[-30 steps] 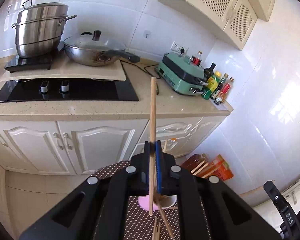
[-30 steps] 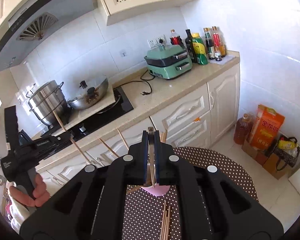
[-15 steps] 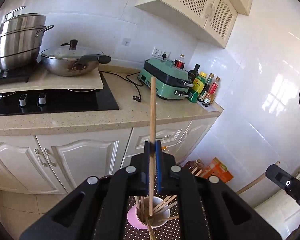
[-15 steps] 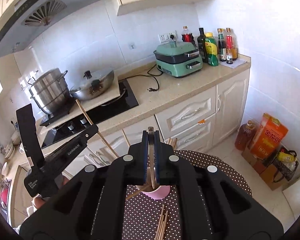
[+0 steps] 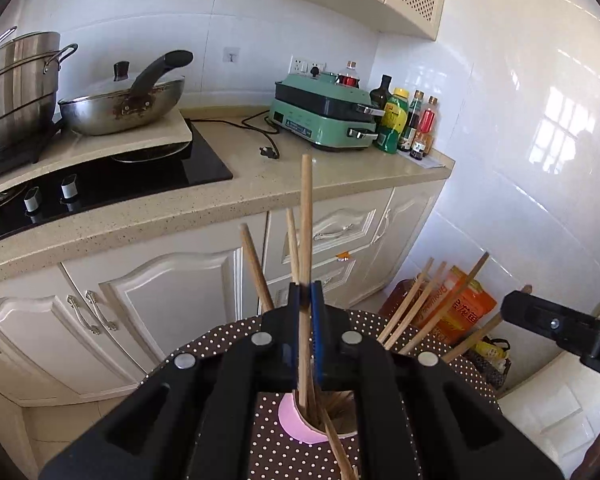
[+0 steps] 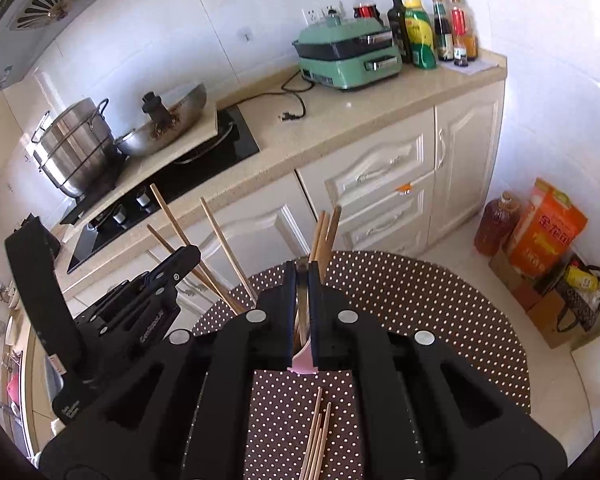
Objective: Organize utensils
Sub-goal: 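Lower the chopsticks into the pink cup and open both tools, then move both open tools back down to the chopstick pile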
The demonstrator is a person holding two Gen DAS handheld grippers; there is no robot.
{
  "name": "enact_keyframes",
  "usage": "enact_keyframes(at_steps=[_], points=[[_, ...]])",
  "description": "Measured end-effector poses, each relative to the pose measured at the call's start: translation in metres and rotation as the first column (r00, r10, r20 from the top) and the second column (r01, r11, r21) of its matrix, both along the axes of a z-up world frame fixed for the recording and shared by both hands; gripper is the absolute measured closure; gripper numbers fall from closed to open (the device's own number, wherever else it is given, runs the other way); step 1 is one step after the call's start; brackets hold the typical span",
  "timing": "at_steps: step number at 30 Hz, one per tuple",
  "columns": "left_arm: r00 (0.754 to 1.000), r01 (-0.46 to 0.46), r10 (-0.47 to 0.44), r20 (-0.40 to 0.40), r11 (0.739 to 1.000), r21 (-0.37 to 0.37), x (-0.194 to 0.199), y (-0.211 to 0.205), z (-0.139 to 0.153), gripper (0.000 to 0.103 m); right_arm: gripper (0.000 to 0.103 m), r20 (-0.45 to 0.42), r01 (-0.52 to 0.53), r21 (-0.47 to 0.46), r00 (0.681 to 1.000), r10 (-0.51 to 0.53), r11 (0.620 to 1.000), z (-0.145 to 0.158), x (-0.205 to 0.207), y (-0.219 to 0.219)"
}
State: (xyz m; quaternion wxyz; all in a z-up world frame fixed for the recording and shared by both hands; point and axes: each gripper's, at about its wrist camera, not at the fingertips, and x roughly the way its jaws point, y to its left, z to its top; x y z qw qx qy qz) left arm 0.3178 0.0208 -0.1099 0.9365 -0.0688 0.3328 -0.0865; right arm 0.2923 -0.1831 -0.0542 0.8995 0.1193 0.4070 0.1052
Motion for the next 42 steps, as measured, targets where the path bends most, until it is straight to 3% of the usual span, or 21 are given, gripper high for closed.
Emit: enact_keyframes(at_steps=[6, 14, 16, 17, 18, 20, 27, 30, 42], points=[[0.999, 0.012, -0.013, -0.049, 1.000, -0.024, -0.004, 0.009, -0.018, 0.097, 0.097, -0.095, -0.009, 0.021, 0.995, 0.011, 1.000, -0.028, 0.014, 0.003], [0.997, 0.022, -0.022, -0.080, 1.000, -0.010, -0.008, 0.012, -0.020, 0.096, 0.096, -0.233, -0.049, 0.036, 0.971, 0.056, 0.998, -0.053, 0.020, 0.010], [0.997, 0.028, -0.028, -0.077, 1.000, 0.000, -0.010, 0.011, -0.018, 0.089, 0.094, -0.261, -0.054, 0.035, 0.963, 0.062, 0.998, -0.058, 0.020, 0.010], [0.996, 0.034, -0.034, -0.079, 0.999, 0.000, -0.011, 0.010, -0.018, 0.084, 0.087, -0.274, -0.053, 0.031, 0.960, 0.060, 0.998, -0.060, 0.019, 0.011], [0.996, 0.036, -0.036, -0.078, 0.999, 0.002, -0.011, 0.010, -0.017, 0.076, 0.065, -0.286, -0.054, 0.029, 0.956, 0.060, 0.998, -0.062, 0.019, 0.011], [0.997, 0.041, -0.040, -0.068, 0.999, 0.014, -0.014, 0.009, -0.014, 0.075, 0.026, -0.288, -0.044, 0.015, 0.957, 0.047, 0.999, -0.064, 0.015, 0.010], [0.998, 0.039, -0.037, -0.060, 0.999, 0.023, -0.021, 0.012, -0.006, 0.075, 0.026, -0.266, -0.016, 0.001, 0.964, 0.016, 1.000, -0.058, 0.002, 0.002], [0.997, 0.043, -0.042, -0.060, 0.999, 0.025, -0.025, 0.014, -0.001, 0.069, 0.026, -0.262, -0.009, -0.010, 0.965, 0.006, 1.000, -0.053, -0.002, 0.002], [0.999, 0.052, -0.051, -0.016, 0.997, 0.056, -0.058, 0.020, 0.026, 0.061, 0.025, -0.177, 0.021, -0.045, 0.984, -0.029, 0.999, -0.015, -0.033, -0.003]])
